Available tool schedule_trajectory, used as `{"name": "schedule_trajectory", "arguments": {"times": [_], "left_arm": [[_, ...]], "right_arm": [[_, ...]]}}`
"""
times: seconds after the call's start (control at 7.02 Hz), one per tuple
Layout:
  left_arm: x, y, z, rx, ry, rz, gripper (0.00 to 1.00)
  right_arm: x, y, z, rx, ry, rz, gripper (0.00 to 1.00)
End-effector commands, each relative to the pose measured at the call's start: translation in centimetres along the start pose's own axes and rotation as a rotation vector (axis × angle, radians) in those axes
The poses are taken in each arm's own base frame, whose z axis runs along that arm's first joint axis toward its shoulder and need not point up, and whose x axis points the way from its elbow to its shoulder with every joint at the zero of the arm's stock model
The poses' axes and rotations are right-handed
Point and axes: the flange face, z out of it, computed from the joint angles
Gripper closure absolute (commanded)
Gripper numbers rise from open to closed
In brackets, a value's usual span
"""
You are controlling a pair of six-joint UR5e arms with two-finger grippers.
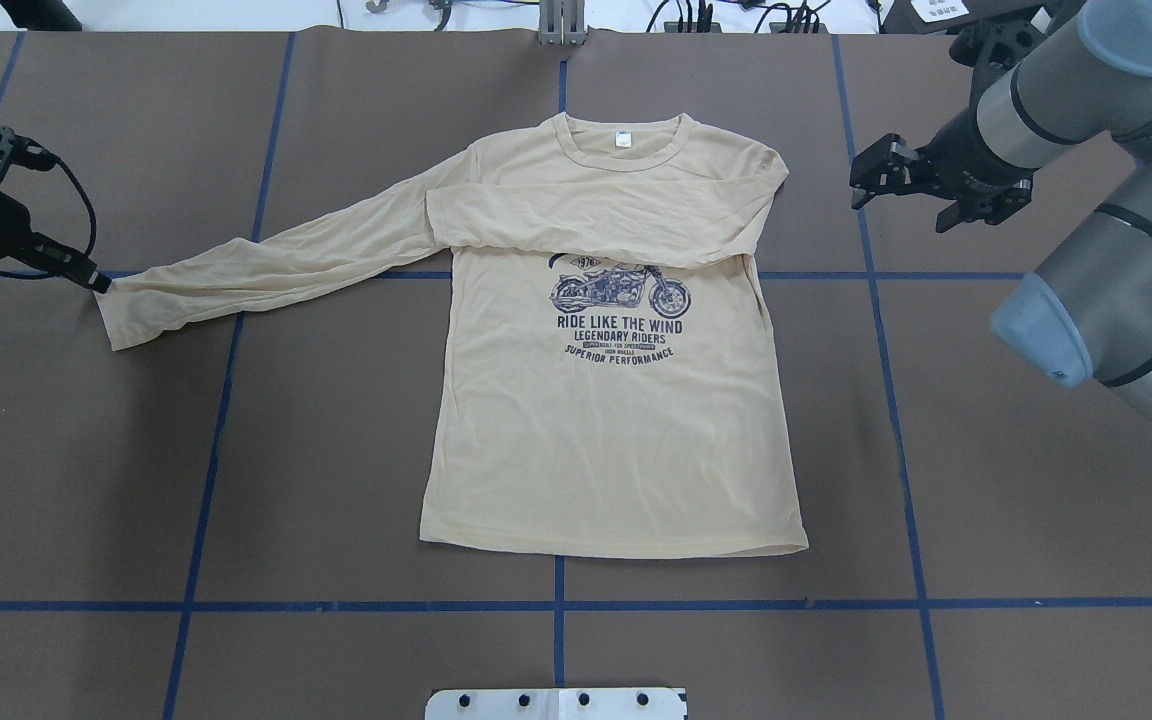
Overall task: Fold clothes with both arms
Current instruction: 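Grasp the sleeve cuff with the left gripper and hold it, then fold the held sleeve with the left gripper across the shirt toward the collar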
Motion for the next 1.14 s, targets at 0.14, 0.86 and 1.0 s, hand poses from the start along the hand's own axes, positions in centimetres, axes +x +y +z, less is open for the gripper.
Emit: {"name": "schedule_trajectory", "arguments": {"times": [0.14,0.86,1.0], "left_arm": [[0.3,0.1,0.3,-0.005,0.004,0.008,1.00],[10.4,-3.7,-5.0,-0.004,0.221,-0.159,1.00],[15.4,-7.0,-7.6,0.024,0.263,-0.243,1.00]], "right_arm": [[-0.1,0.0,-0.1,0.000,0.000,0.000,0.00],[1.4,-1.0,-0.8,0.002,0.001,0.020,0.00],[2.9,-1.4,-0.8,0.002,0.015,-0.020,0.00]]}}
